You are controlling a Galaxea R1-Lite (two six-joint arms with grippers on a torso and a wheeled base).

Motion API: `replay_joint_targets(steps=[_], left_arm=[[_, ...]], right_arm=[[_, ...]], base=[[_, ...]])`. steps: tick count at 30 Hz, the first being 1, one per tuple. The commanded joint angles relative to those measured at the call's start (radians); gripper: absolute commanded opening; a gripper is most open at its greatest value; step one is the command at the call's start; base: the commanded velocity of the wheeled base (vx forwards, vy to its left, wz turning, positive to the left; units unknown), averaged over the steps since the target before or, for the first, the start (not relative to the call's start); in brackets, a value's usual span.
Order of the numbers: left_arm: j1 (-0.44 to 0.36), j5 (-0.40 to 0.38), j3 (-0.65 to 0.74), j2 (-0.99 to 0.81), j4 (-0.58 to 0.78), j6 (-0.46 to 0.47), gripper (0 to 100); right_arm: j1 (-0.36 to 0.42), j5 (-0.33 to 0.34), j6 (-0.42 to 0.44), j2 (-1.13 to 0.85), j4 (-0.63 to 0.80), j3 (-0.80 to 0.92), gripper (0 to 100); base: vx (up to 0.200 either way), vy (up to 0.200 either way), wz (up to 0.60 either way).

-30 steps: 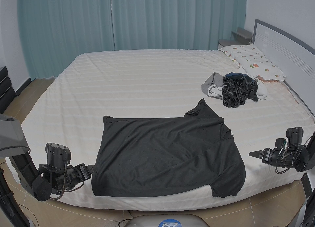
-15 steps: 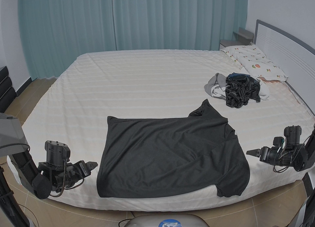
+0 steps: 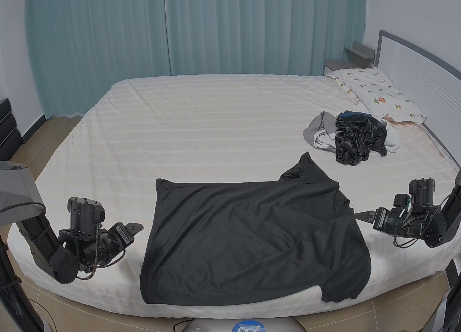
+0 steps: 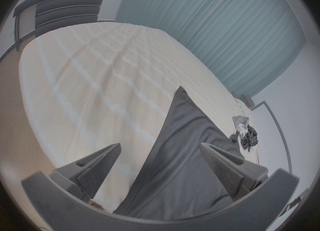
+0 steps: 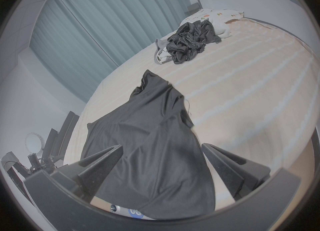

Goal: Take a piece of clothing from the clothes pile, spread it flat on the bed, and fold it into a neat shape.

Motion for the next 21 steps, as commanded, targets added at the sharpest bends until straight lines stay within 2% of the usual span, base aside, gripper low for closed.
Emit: replay_joint_targets(steps=[1, 14, 21], left_arm=[[0.007, 0.002, -0.037, 0.006, 0.007, -0.009, 100], [0.017, 0.013, -0.209, 0.048, 0.030, -0.009, 100], [0.023, 0.009, -0.482, 0.180, 0.219, -0.009, 100]], right_arm=[[0.002, 0.001, 0.004, 0.009, -0.002, -0.007, 100], [0.005, 0.001, 0.034, 0.021, -0.002, -0.017, 100], [0.007, -0.001, 0.037, 0.016, -0.003, -0.013, 100]], base=[[0.000, 0.000, 0.00], [0.000, 0.000, 0.00], [0.000, 0.000, 0.00]])
